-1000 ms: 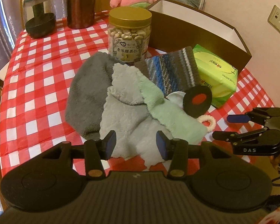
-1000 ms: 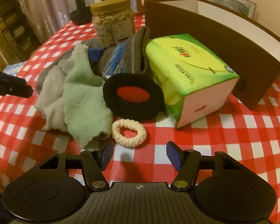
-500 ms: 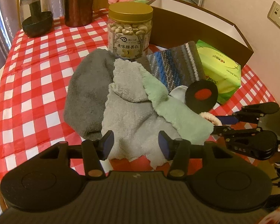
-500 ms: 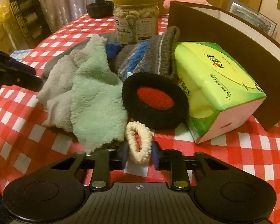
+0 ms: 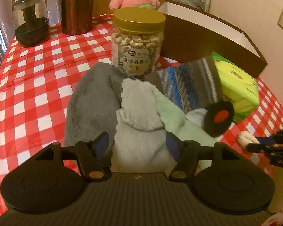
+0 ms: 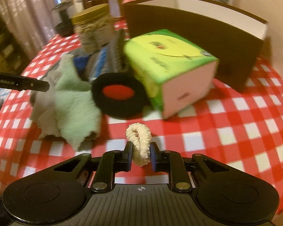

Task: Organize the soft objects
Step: 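Grasp the cream hair tie with the right tool while the left tool reaches the mint towel, then grasp the mint green towel with the left tool while the right tool holds the hair tie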

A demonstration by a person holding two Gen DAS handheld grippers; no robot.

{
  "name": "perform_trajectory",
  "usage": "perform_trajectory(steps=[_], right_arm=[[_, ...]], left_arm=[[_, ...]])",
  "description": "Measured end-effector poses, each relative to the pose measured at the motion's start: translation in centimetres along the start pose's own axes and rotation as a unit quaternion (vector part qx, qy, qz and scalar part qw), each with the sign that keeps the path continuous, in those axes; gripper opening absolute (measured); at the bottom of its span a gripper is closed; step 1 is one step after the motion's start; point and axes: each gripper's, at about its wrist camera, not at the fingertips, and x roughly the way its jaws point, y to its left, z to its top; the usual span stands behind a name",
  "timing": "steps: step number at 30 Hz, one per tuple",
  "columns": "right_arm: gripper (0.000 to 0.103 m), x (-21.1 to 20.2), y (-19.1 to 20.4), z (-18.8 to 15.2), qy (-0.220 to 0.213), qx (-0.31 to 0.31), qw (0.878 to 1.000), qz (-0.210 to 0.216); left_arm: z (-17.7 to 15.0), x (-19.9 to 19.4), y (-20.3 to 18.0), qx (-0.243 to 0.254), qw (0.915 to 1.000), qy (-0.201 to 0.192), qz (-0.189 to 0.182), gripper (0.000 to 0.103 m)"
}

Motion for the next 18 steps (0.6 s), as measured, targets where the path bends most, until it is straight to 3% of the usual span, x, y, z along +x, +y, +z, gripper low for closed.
perform_trajectory(steps=[3,6,7,8,13,18], right_arm=[[0.02,-0.8,-1.0,-0.3,-0.004,0.021,1.0,-0.01],[0.02,-1.5,-2.0,-0.6,-0.006,0.041,0.999,-0.021],[0.02,-1.7,-2.3,-0.6,-0.007,0.046,0.999,-0.024],[0.02,-1.8,-2.6,-0.7,-0.008,0.052,0.998,-0.026],[0.02,-2.5,-3.7,-0.9,-0.013,0.071,0.997,-0.031],[0.02,-2.9,-4.3,-0.8,-0.018,0.075,0.997,-0.029]], left_arm=[[0.6,1.1,0.5,-0.006,1.0,0.0,0.0,0.052],[0.9,1.7,0.5,0.003,1.0,0.004,-0.002,0.028],[0.9,1.9,0.4,0.009,0.9999,0.008,-0.004,0.011],[0.9,2.0,0.2,0.014,0.9998,0.011,-0.005,0.007],[0.5,0.9,-0.2,0.02,0.9998,-0.001,-0.007,0.006],[0.3,-2.0,-1.8,0.039,0.9978,-0.03,-0.043,0.006]])
